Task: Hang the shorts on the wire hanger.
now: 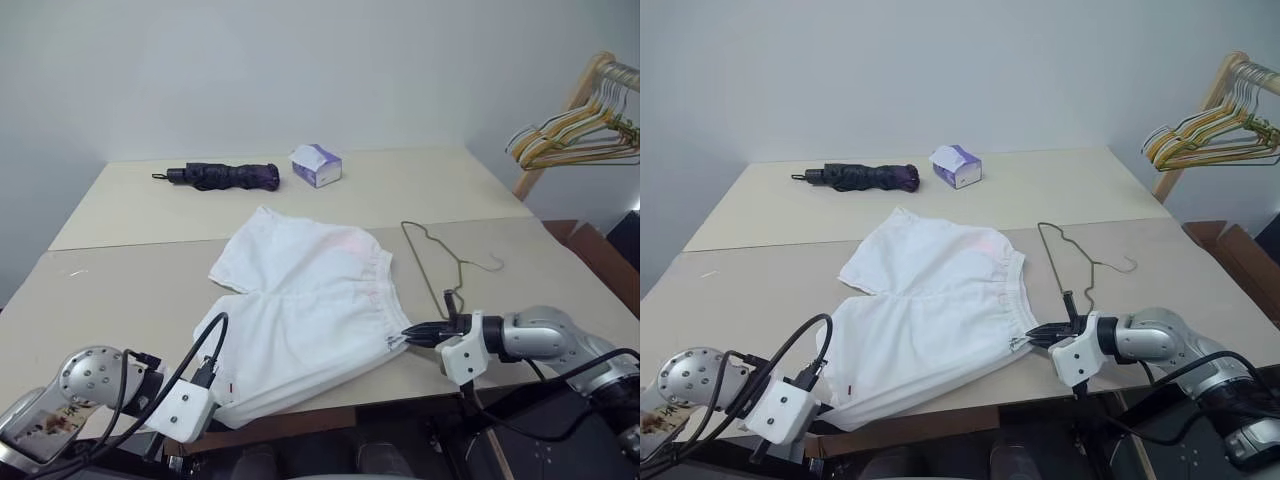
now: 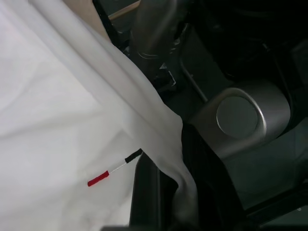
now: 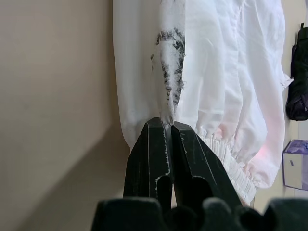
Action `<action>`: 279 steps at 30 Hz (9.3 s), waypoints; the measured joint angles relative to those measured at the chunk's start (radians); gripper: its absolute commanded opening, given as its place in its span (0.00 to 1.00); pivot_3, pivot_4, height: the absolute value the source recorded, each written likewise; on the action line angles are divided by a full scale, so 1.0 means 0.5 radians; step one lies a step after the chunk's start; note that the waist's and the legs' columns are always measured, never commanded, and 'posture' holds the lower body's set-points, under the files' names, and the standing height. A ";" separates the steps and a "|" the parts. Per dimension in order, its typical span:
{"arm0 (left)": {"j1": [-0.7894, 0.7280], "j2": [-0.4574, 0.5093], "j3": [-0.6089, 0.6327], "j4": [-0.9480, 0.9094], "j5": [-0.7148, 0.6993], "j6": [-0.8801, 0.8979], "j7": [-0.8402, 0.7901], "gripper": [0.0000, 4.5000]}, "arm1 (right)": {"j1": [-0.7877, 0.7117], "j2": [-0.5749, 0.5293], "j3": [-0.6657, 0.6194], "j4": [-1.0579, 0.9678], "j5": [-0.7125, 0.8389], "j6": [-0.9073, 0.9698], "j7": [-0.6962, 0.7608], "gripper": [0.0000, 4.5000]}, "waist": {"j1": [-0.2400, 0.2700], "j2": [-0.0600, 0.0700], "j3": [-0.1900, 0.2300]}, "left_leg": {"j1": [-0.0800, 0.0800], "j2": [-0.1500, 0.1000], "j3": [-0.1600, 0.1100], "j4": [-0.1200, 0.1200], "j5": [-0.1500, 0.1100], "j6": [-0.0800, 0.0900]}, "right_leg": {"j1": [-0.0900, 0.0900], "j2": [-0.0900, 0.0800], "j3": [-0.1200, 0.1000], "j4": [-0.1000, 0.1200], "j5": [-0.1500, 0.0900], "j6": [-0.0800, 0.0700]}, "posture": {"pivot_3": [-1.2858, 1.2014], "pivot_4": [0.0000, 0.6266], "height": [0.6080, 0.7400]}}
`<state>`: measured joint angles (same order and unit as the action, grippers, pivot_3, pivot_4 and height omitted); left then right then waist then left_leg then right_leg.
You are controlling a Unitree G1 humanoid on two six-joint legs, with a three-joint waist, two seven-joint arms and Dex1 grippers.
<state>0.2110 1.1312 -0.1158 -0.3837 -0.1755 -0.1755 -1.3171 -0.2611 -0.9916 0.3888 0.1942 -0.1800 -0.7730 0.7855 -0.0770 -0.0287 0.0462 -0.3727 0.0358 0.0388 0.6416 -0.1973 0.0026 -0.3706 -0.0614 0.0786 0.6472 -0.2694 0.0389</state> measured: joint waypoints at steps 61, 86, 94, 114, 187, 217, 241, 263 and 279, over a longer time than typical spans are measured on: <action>-0.849 -0.425 0.729 -0.027 -1.375 1.535 0.541 1.00 | -0.627 0.603 -0.487 0.464 0.302 3.207 -0.453 0.01 | 0.068 -0.025 -0.016 | -0.035 -0.005 0.010 0.006 -0.003 -0.002 | -0.036 0.010 0.009 -0.001 0.007 0.011 | 0.54 0.00 1.00; -1.478 -0.711 0.429 0.488 -1.093 1.627 0.737 1.00 | -0.767 0.298 -0.179 0.518 -0.971 -0.115 -1.361 0.01 | 0.008 -0.017 -0.010 | -0.036 -0.009 0.010 0.006 -0.003 -0.002 | -0.037 0.009 0.015 -0.002 0.008 0.012 | 0.49 0.00 1.00; -1.676 -0.717 0.133 0.803 -0.884 1.661 0.458 1.00 | -0.866 0.362 -0.178 0.525 -1.184 -0.181 -1.625 0.01 | -0.061 -0.017 -0.010 | -0.037 -0.009 0.010 0.005 -0.003 -0.002 | -0.037 0.010 0.016 -0.003 0.022 0.012 | 0.48 0.00 1.00; -1.713 -0.744 -0.166 0.933 -0.446 1.581 0.242 0.00 | -0.944 0.361 -0.179 0.496 -1.213 -0.181 -1.656 0.00 | -0.160 -0.017 -0.010 | -0.036 -0.010 0.004 0.005 -0.003 -0.001 | -0.037 0.010 0.019 -0.002 0.023 0.014 | 0.48 0.00 1.00; -1.379 -0.791 0.448 0.834 -0.629 1.098 0.092 1.00 | 0.165 -0.114 -0.785 -0.373 1.023 2.729 1.042 0.00 | 0.003 -0.014 -0.010 | -0.047 -0.006 0.009 0.013 -0.003 0.001 | -0.045 0.010 0.013 0.000 0.022 0.024 | 0.49 0.01 1.00; -1.355 -0.806 0.421 0.445 -0.908 1.359 0.168 1.00 | 0.252 -0.045 -0.837 0.083 1.239 3.339 1.011 0.00 | 0.005 -0.014 -0.010 | -0.039 -0.008 0.010 0.013 -0.003 0.000 | -0.038 0.012 0.016 -0.003 0.019 0.030 | 0.49 0.00 1.00; -1.320 -0.780 0.409 0.444 -0.899 1.356 0.182 1.00 | -0.089 -0.009 -0.641 0.320 1.117 3.221 1.110 0.00 | 0.015 -0.013 -0.009 | -0.040 -0.008 0.010 0.013 -0.003 0.000 | -0.038 0.012 0.015 -0.004 0.019 0.030 | 0.51 0.01 1.00; -1.290 -0.710 0.412 0.400 -0.877 1.353 0.200 1.00 | -0.573 0.181 -0.205 0.672 0.867 3.157 1.425 0.00 | 0.059 -0.012 -0.008 | -0.044 -0.008 0.010 0.012 -0.003 0.000 | -0.042 0.012 0.015 -0.004 0.019 0.031 | 0.54 0.00 1.00; -1.247 -0.680 0.429 0.324 -0.883 1.352 0.238 1.00 | -0.893 0.479 -0.277 1.233 0.677 2.852 1.191 0.00 | 0.077 -0.012 -0.008 | -0.043 -0.008 0.010 0.013 -0.003 0.001 | -0.041 0.013 0.015 -0.004 0.022 0.031 | 0.54 0.00 1.00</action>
<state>-0.4125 0.7911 0.0987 -0.2216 -0.6168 0.5005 -1.1981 -0.7074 -0.7523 0.2501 0.8105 0.1585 0.6530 1.3809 -0.0386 -0.0347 0.0421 -0.3943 0.0317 0.0436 0.6480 -0.1990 0.0029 -0.3910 -0.0550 0.0861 0.6453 -0.2585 0.0544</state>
